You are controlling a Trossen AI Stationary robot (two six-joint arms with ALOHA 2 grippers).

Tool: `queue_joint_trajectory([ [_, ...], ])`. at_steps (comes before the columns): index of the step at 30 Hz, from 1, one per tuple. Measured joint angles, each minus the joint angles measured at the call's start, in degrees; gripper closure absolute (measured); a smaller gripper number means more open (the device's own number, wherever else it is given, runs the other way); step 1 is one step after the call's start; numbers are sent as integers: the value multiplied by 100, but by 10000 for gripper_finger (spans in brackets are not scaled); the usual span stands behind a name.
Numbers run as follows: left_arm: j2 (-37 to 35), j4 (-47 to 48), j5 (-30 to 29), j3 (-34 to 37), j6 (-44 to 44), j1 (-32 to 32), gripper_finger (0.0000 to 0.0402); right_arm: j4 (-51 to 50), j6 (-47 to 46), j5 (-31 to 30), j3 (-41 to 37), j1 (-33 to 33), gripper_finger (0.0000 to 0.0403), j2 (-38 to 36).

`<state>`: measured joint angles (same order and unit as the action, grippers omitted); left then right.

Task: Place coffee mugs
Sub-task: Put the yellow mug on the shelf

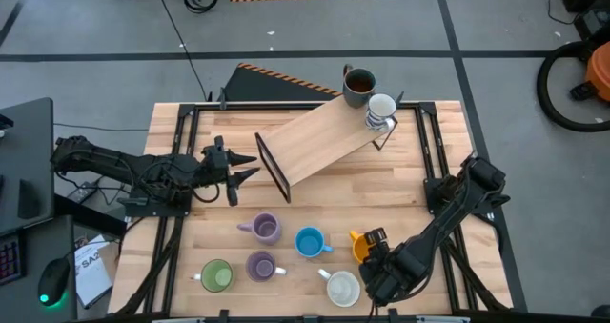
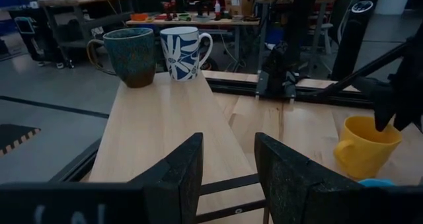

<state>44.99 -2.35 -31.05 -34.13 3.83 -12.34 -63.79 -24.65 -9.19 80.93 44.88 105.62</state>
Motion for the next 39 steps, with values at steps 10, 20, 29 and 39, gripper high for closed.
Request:
queue_joint_trajectory([
  [10,1,5,2,0,2,0,260,277,581,-13,-424,-76,277,25],
  [20,2,2,2,0,5,-2,260,387,831,170,-499,-238,364,23],
  [29,2,-6,22,0,182,0,260,-53,1581,141,-507,-414,375,-286],
  [39,0,-2,157,0,493,-2,260,-765,2469,-729,-501,-995,370,-1379],
])
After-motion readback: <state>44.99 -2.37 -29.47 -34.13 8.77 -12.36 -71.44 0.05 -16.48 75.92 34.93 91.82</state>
